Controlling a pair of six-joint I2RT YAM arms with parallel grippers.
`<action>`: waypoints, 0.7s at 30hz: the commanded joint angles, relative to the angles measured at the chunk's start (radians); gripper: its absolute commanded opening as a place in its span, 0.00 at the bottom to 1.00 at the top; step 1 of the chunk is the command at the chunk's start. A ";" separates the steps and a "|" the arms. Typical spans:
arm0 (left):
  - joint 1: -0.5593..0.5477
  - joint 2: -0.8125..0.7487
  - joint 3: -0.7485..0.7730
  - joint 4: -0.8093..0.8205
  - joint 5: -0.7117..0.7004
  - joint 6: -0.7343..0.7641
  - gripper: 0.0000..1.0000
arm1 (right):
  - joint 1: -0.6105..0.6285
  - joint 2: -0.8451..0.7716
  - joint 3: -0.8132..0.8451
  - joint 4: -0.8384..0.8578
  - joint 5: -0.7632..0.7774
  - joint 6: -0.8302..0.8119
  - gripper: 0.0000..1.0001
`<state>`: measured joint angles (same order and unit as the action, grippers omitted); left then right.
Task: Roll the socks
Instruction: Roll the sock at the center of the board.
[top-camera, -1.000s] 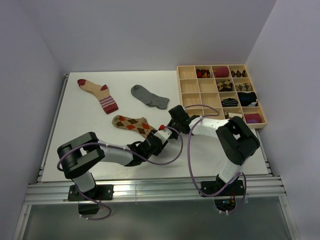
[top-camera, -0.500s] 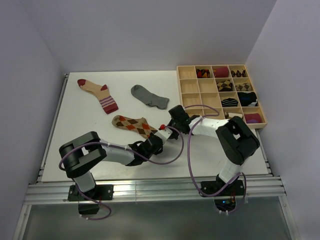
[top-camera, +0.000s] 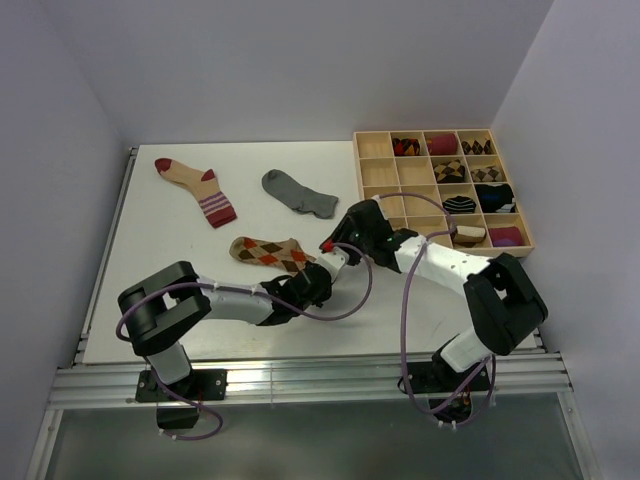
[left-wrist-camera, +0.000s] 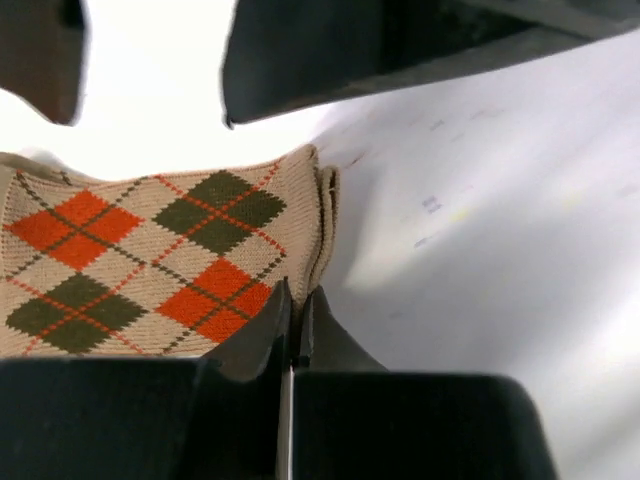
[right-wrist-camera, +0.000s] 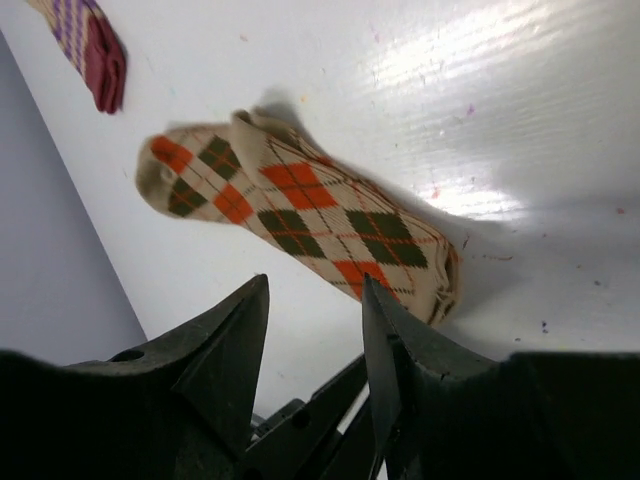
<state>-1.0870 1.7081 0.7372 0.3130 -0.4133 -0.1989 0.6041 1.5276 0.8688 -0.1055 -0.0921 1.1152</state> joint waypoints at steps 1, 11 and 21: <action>0.010 -0.007 0.031 -0.100 0.067 -0.080 0.00 | -0.018 -0.087 0.009 0.017 0.089 -0.023 0.50; 0.154 -0.070 0.004 -0.134 0.214 -0.189 0.00 | -0.061 -0.207 -0.051 -0.003 0.201 -0.017 0.56; 0.214 -0.073 0.034 -0.213 0.297 -0.269 0.00 | -0.076 -0.262 -0.125 0.033 0.236 -0.022 0.50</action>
<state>-0.9020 1.6596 0.7525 0.1833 -0.1837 -0.4088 0.5331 1.3170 0.7830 -0.1120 0.1089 1.0985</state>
